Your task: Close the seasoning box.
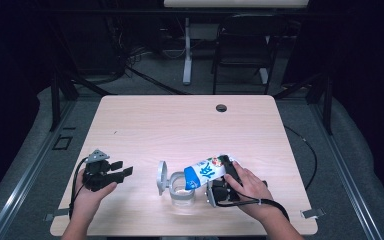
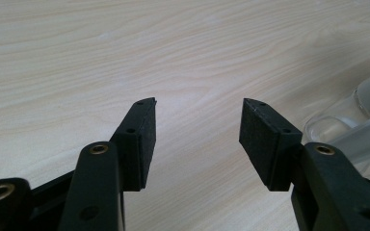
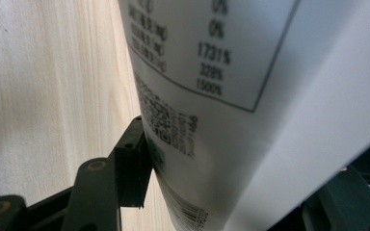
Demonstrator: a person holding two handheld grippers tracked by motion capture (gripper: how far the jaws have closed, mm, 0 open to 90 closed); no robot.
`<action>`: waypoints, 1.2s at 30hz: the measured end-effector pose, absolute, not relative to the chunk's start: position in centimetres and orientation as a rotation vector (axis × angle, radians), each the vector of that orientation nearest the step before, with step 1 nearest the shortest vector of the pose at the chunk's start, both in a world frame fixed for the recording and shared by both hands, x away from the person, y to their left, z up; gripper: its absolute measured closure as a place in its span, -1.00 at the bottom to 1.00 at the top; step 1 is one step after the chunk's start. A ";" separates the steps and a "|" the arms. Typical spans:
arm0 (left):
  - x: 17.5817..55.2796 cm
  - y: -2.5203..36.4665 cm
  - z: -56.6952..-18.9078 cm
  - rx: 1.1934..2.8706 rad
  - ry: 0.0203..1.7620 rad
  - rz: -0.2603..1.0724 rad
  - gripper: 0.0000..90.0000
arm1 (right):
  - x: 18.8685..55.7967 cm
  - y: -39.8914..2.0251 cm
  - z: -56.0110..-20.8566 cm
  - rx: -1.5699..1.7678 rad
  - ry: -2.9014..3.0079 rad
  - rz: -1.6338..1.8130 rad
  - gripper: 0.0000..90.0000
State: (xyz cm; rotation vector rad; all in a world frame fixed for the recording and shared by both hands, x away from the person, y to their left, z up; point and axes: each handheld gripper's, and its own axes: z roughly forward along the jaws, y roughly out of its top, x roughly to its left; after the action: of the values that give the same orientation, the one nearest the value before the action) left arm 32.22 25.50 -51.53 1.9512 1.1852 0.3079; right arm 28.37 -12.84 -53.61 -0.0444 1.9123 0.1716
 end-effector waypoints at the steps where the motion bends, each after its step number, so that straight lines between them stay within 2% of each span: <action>1: 32.2 25.5 -51.5 1.952 1.185 0.307 0.06 | 28.4 -12.8 -53.6 -0.044 1.913 0.166 -0.04; 36: 32.3 25.6 -51.7 1.945 1.192 0.310 0.06 | 28.3 -12.7 -52.2 -0.137 1.952 0.065 -0.03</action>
State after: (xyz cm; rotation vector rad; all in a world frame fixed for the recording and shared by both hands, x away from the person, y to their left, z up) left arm 32.30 25.64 -51.66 1.9454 1.1917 0.3102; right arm 28.32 -12.73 -52.21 -0.1372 1.9520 0.0651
